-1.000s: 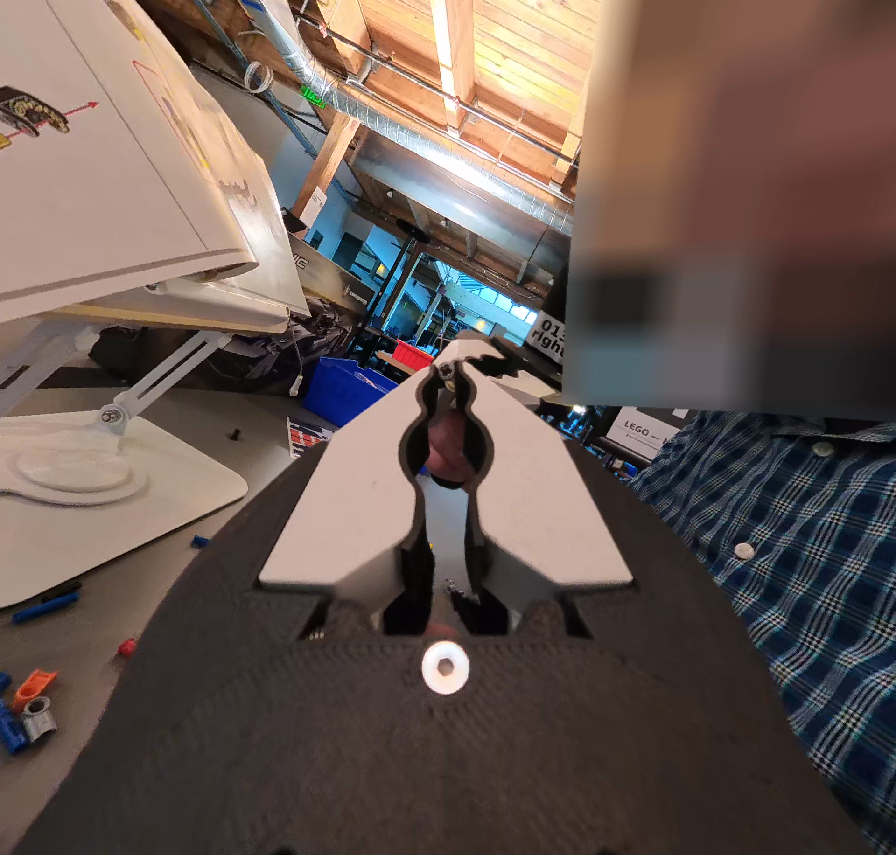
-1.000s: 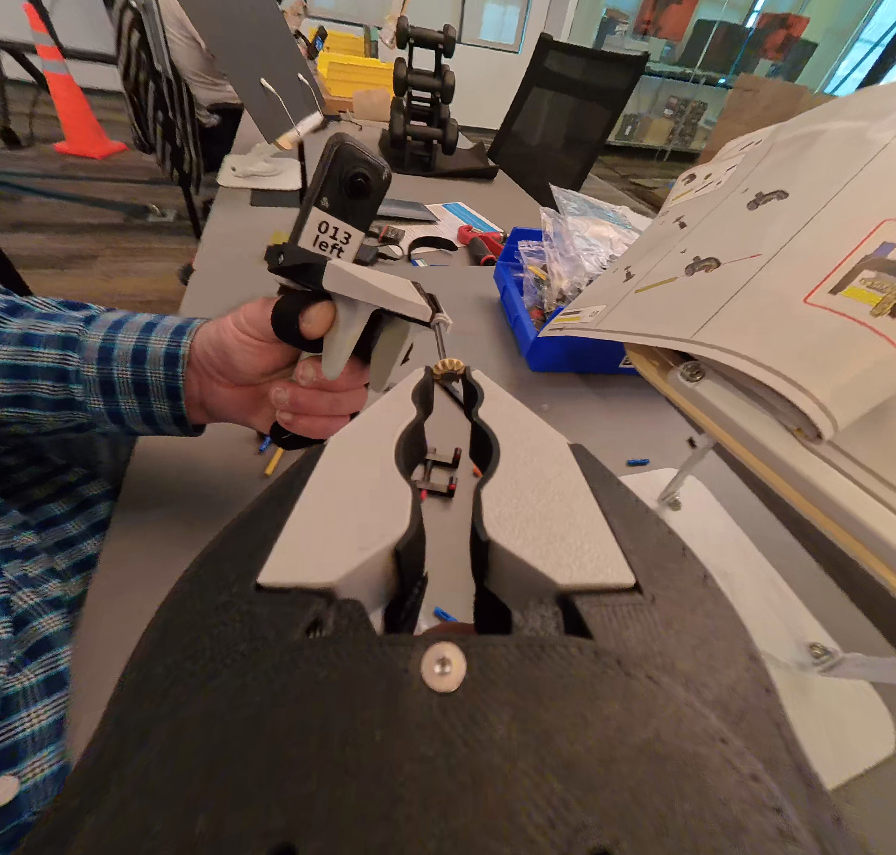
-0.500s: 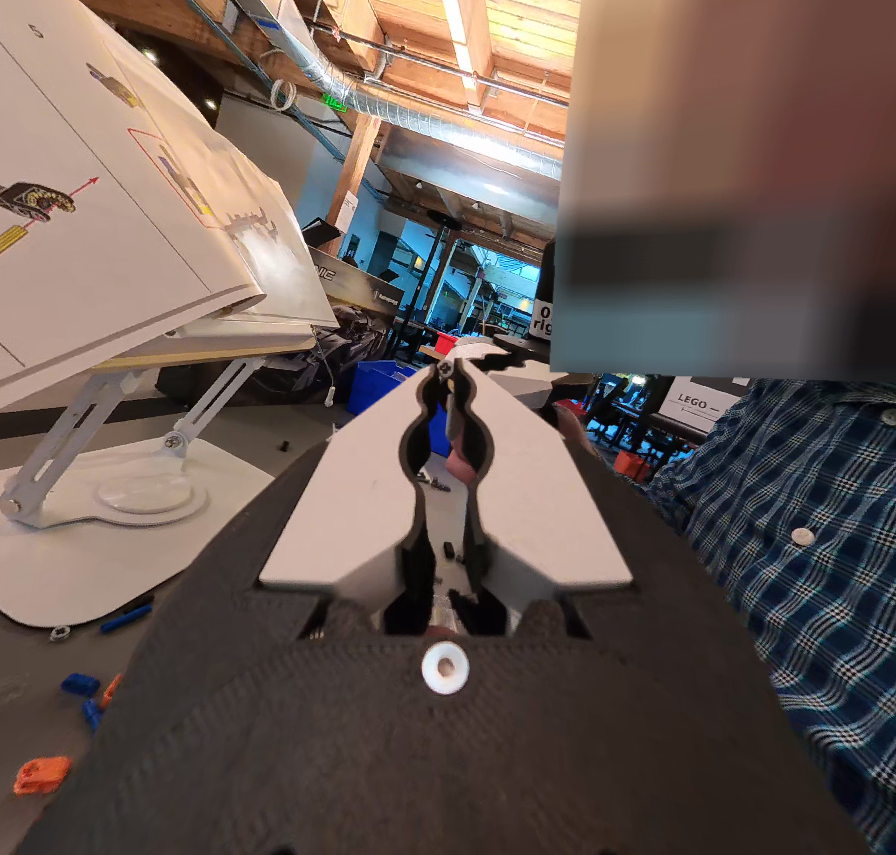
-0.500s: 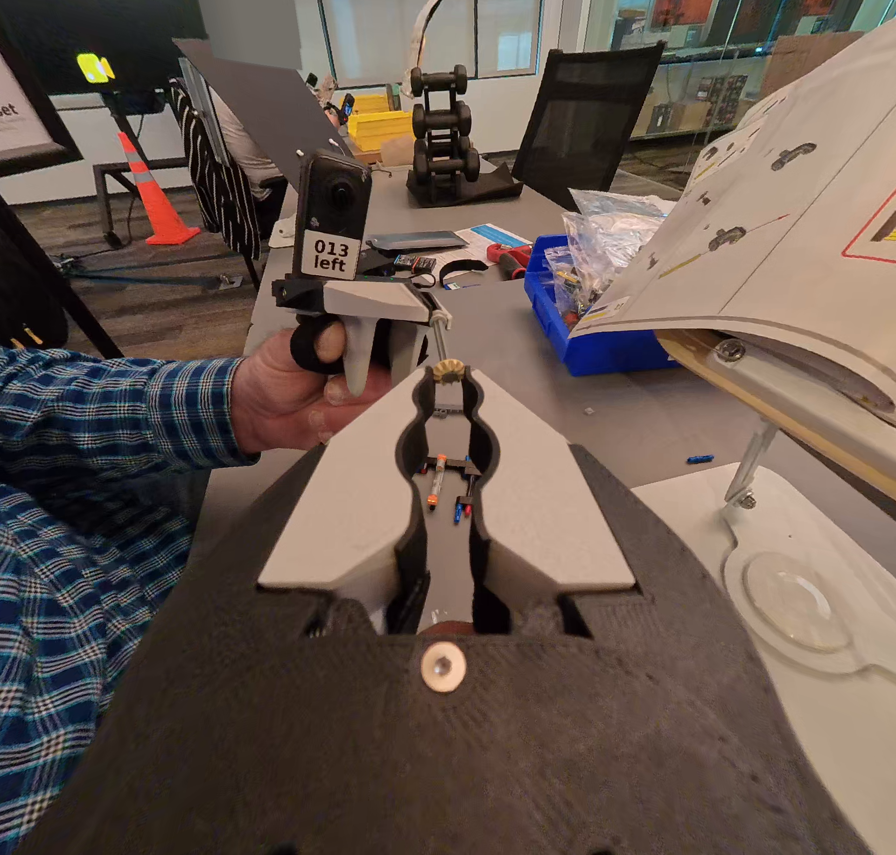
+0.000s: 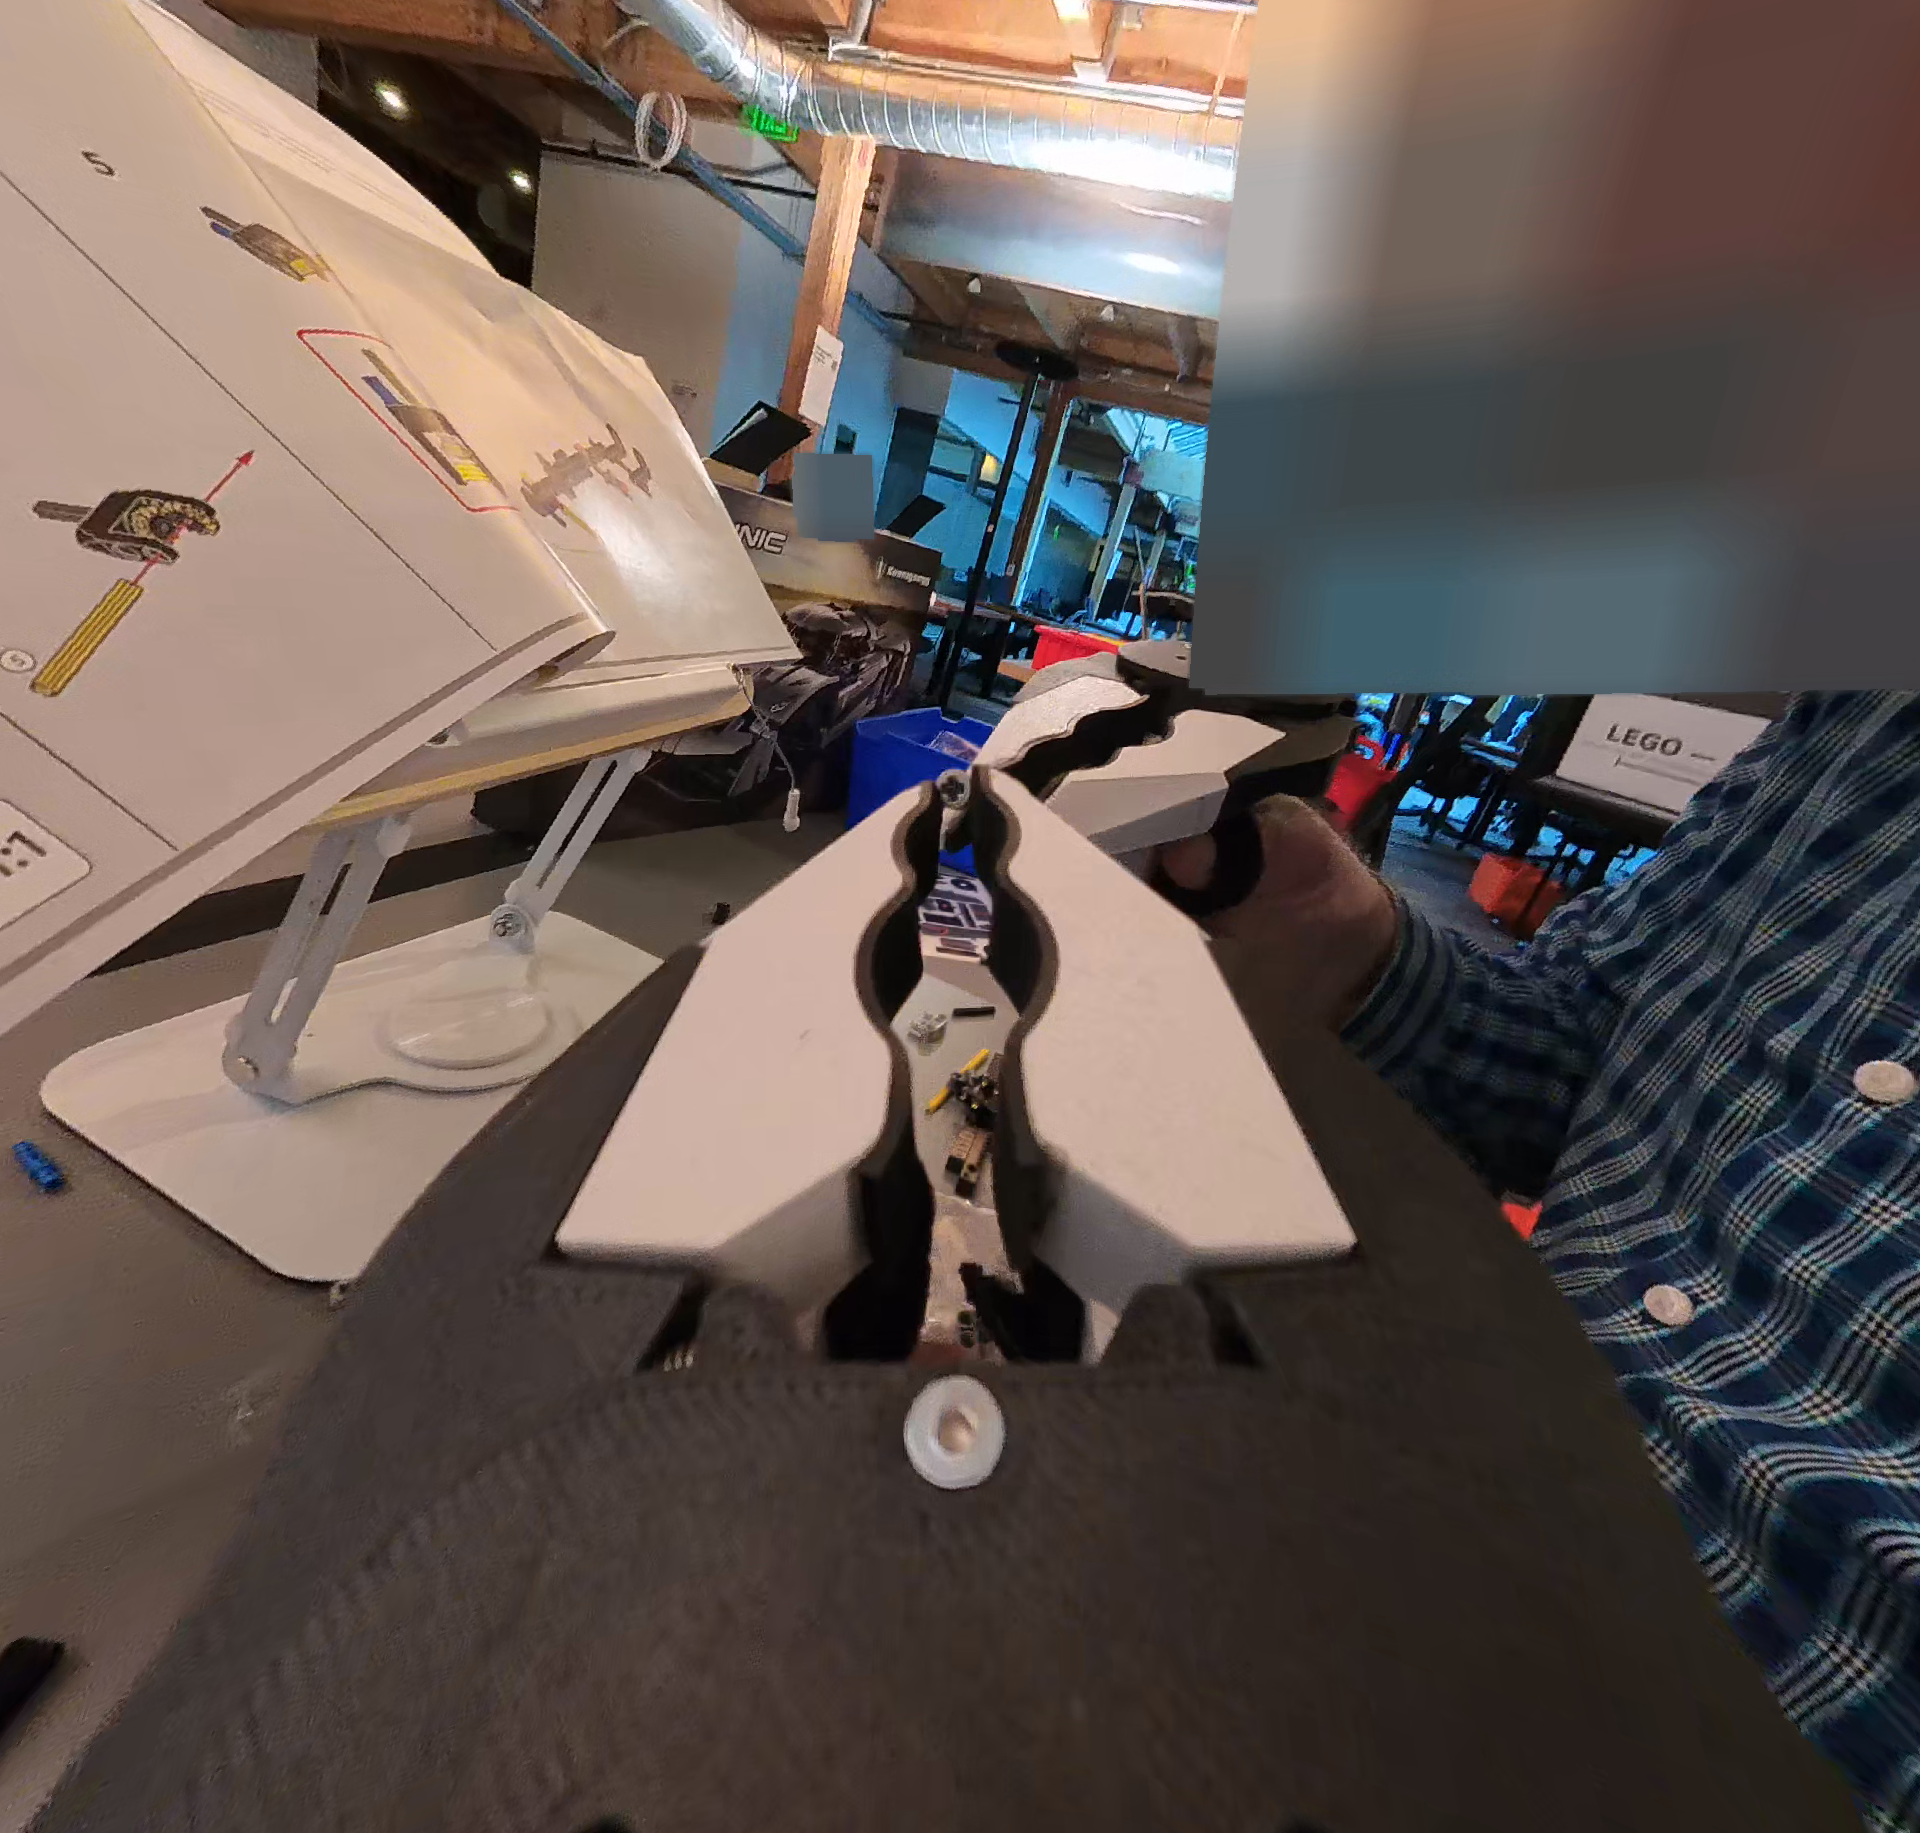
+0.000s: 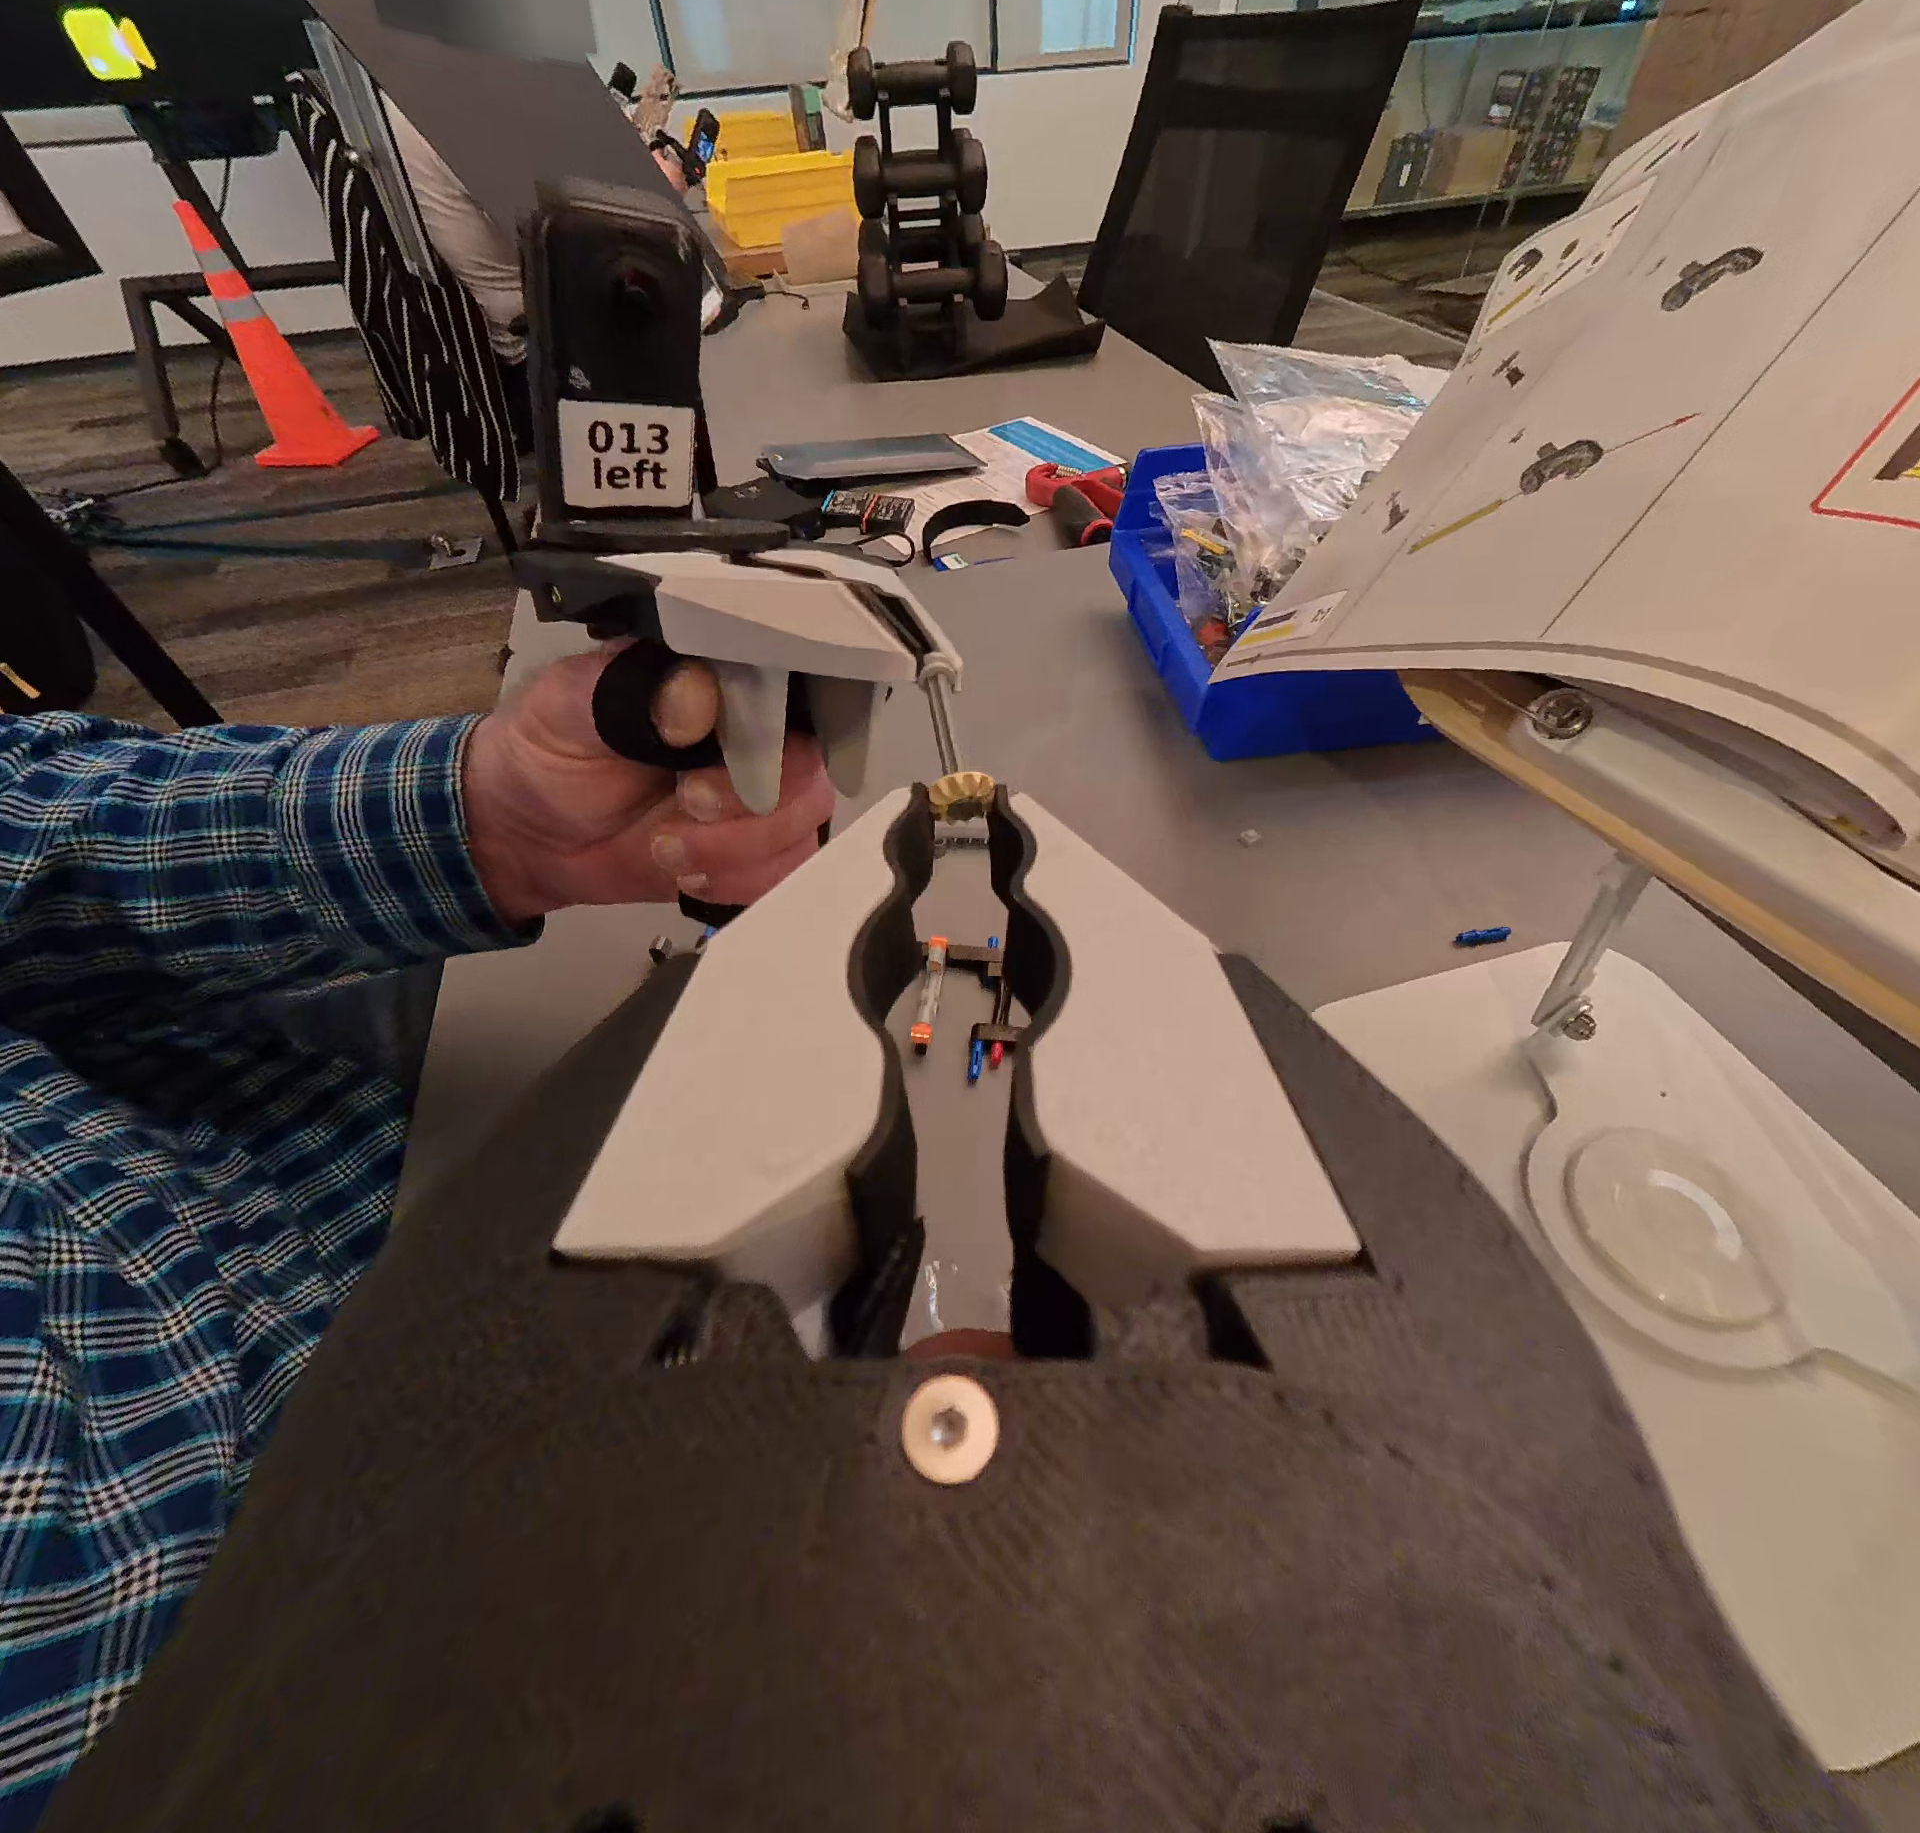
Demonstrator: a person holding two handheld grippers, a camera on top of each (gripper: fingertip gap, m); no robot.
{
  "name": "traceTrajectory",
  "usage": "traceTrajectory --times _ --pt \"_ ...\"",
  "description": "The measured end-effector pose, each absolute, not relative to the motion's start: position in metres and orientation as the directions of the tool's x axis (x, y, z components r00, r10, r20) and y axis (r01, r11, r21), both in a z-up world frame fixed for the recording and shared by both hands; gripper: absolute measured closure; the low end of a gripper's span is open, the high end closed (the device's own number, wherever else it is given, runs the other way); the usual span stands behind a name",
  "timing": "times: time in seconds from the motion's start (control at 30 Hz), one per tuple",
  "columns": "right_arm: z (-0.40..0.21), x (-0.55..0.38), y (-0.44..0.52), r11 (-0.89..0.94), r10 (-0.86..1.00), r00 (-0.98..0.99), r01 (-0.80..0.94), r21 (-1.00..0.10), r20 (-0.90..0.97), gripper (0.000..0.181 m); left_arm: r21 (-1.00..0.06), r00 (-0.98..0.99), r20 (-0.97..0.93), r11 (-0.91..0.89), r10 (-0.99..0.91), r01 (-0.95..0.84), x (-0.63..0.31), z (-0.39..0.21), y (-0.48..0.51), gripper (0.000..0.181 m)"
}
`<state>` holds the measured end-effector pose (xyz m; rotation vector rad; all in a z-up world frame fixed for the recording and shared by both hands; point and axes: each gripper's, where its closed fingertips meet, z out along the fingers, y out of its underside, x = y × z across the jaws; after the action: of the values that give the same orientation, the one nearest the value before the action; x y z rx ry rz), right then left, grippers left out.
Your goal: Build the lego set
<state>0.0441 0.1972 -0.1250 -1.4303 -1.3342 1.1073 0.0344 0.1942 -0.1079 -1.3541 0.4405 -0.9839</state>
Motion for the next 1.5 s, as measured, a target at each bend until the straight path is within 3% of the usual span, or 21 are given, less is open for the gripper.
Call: traceTrajectory --times 0.2,0.87,1.07,1.5 --pt "-0.134 0.042 0.196 -0.073 0.997 0.034 0.240 -0.968 -0.066 0.173 -0.949 0.570 0.248 -0.077 -0.783 0.307 0.036 -0.109 0.194 0.178" --pt "-0.158 0.050 0.188 0.023 0.997 -0.075 0.374 -0.927 -0.005 0.174 -0.993 0.593 0.080 -0.118 -0.801 -0.026 0.043 -0.134 0.183 0.178" --pt "-0.188 0.060 0.176 0.031 0.990 -0.136 0.440 -0.897 -0.032 0.173 -0.956 0.570 0.041 -0.199 -0.821 -0.217 0.052 -0.169 0.168 0.178" --pt "-0.276 0.084 0.136 0.072 0.968 -0.238 0.570 -0.819 -0.081 0.173 -0.860 0.585 0.122 -0.379 -0.802 -0.340 0.075 -0.262 0.126 0.178"
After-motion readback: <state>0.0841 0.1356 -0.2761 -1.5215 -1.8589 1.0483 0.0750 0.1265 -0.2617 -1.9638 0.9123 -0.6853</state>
